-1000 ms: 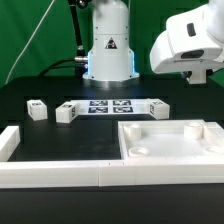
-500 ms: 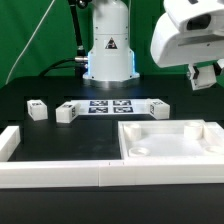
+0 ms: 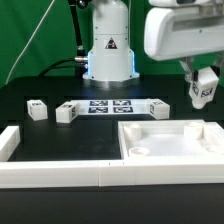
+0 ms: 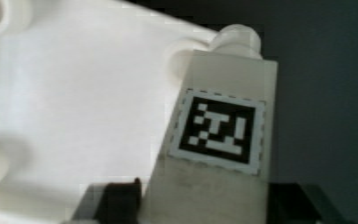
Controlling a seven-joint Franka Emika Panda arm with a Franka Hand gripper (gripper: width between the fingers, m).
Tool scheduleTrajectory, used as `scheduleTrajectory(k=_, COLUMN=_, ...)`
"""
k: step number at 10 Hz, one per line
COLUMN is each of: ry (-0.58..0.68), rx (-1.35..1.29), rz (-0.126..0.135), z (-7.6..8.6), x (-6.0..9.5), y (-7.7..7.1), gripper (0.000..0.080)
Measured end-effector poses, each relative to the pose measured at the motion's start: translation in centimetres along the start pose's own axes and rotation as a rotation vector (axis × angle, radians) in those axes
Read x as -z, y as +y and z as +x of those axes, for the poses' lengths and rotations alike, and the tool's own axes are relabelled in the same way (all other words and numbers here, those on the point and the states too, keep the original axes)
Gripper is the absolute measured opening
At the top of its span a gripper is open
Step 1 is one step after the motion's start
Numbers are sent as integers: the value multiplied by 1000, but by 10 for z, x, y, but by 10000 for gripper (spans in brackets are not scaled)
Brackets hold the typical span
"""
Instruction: Assemble one leg
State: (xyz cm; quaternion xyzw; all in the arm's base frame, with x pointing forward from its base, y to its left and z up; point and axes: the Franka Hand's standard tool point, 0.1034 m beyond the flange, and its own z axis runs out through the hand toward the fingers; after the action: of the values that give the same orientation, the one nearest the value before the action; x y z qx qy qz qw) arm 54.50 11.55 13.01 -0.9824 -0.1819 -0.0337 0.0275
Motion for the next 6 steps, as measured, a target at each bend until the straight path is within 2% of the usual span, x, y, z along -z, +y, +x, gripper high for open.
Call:
scheduleTrajectory(k=2, ry=172, rx=97, rz=-49, z=12, x=11, y=19, gripper=321)
scheduleTrajectory(k=3, ry=260, rx=78, rz=-67, z=11, x=9, y=21, gripper=321)
scheduleTrajectory(k=4, ry=289, rx=87, rz=-79, z=7, x=6, y=24, gripper=321)
scheduleTrajectory(k=6, ry=295, rx=86, rz=-81, z=7, x=6, y=24, gripper=321)
